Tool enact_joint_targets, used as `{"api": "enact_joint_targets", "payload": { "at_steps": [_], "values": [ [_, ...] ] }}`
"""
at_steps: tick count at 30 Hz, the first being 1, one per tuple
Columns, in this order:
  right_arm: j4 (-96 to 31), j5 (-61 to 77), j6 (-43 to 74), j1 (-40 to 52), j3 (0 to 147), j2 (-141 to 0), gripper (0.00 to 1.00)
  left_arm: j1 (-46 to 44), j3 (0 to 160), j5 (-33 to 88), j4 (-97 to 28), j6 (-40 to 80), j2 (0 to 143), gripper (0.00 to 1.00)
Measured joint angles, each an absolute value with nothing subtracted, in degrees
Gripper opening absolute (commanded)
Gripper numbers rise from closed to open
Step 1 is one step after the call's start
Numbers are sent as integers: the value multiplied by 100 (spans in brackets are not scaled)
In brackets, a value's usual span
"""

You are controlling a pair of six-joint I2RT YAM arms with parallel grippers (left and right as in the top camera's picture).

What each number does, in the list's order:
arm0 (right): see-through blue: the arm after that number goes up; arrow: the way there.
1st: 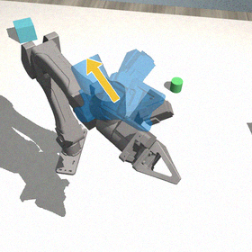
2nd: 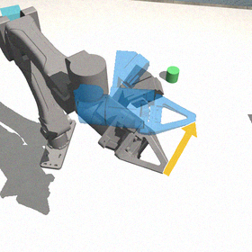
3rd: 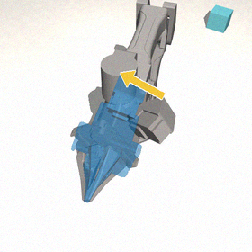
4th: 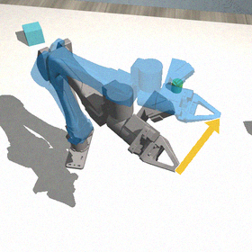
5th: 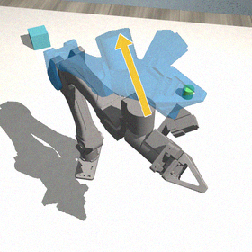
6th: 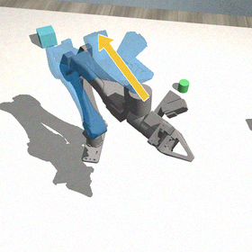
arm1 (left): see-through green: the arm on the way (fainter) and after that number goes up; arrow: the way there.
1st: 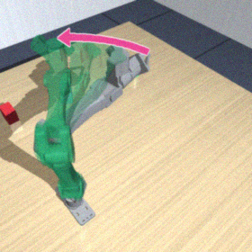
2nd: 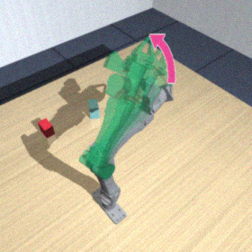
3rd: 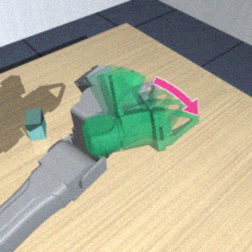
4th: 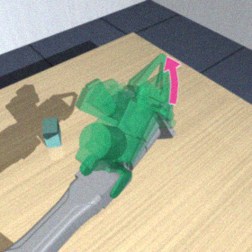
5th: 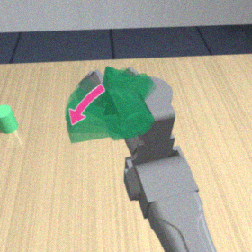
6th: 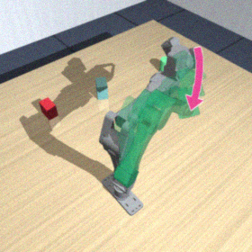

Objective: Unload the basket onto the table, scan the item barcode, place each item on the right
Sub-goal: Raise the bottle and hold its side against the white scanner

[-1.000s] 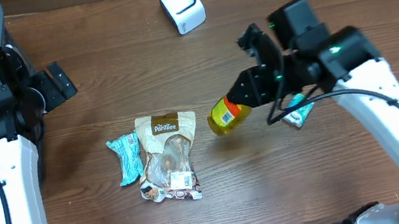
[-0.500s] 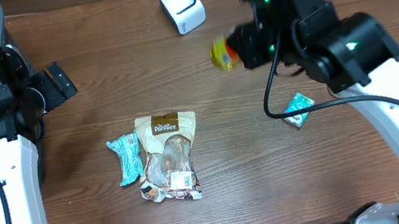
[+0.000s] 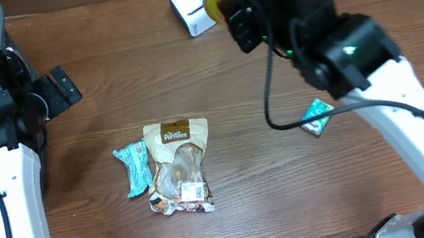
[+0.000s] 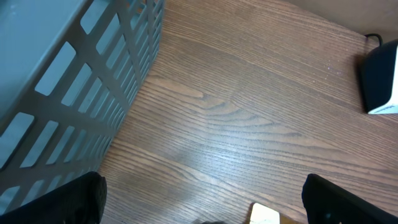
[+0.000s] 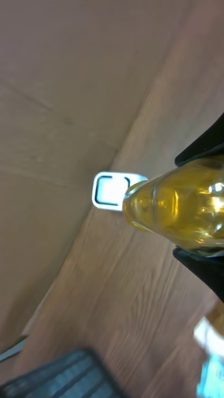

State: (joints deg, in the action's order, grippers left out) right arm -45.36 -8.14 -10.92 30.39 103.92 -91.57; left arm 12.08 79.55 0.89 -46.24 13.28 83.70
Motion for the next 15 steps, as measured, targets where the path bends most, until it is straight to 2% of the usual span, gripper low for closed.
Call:
{"api": "enact_joint_targets", "payload": {
  "at_steps": [15],
  "values": [
    [-2606,-1715,-3336,3229,10390,-10720,4,1208,7955,89,-4624,1328,8370,100]
  ]
}}
